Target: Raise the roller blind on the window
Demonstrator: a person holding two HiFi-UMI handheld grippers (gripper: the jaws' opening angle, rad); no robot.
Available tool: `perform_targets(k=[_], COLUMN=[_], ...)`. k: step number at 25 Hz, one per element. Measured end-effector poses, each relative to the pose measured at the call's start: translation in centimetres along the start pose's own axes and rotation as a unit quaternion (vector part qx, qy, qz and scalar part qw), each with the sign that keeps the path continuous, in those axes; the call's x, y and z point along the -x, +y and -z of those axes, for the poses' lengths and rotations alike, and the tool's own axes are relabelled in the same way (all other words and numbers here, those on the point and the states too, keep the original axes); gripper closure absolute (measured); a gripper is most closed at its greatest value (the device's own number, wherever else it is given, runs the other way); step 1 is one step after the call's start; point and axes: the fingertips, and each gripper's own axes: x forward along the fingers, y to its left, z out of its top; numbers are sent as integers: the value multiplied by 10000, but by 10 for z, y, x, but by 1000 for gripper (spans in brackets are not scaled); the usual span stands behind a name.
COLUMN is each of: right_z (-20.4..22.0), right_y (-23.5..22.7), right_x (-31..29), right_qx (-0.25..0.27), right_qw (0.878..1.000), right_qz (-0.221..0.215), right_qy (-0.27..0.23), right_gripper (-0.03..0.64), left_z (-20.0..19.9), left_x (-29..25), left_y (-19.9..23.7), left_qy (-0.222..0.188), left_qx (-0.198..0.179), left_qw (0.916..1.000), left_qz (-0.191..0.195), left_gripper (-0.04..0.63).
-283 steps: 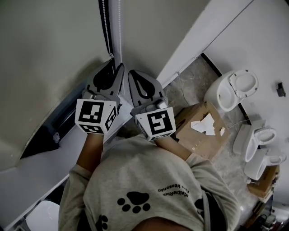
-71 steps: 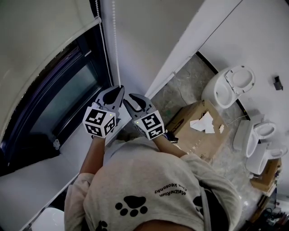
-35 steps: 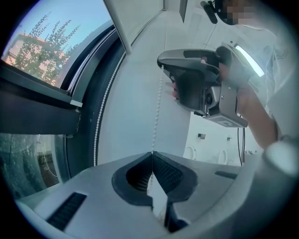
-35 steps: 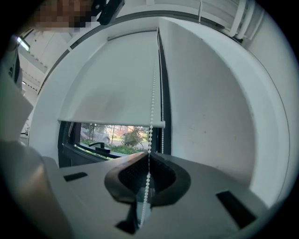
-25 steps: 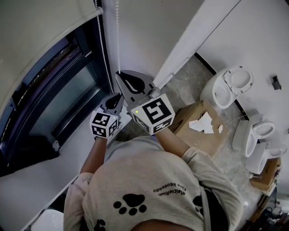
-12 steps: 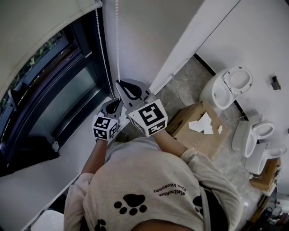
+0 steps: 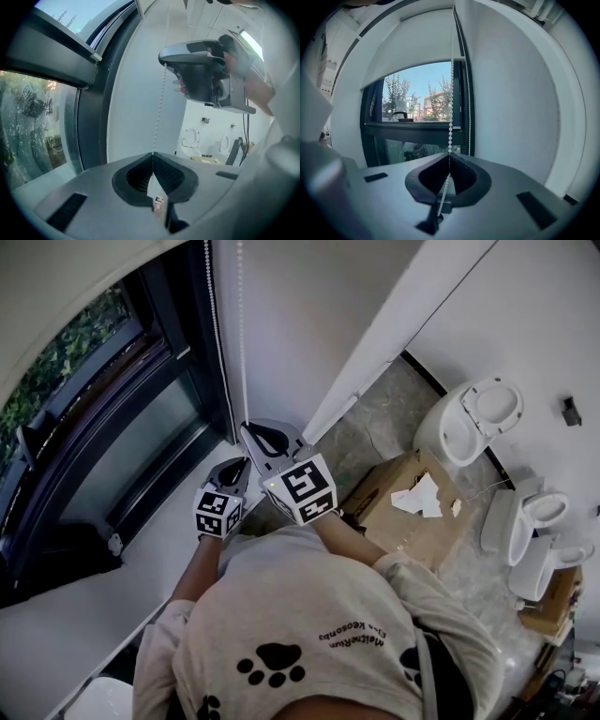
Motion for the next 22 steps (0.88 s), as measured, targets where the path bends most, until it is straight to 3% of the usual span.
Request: perform_targets(k=[9, 10, 11, 12, 17, 22], right_z=[15, 14, 14, 15, 16, 16], right_y=[-2, -3, -5, -6, -12, -14], right_x=[-2, -2, -2, -1, -2, -2], right_qx=[-6, -16, -29, -39, -62, -77], right_qw=[10000, 10000, 9999, 9999, 9999, 9999], right_qz=[46, 59, 76, 94, 136, 149], right_qy=[70, 72, 71, 67, 40, 23], right_gripper=[607, 607, 607, 607, 607, 607], left_z=[12, 9, 5, -1, -51, -116], left_x=[0, 3, 5, 8, 24, 43], left_y=[-8, -9, -9, -8, -2, -2], left_qy=[82, 45, -14, -94, -614, -1032], left_qx=[-218, -254, -249, -207, 76, 86], left_qw=[9996, 9995, 9995, 9995, 9978, 9940], left_qz=[170, 203, 213, 213, 220, 353], left_gripper=[583, 567, 499, 469, 474, 482])
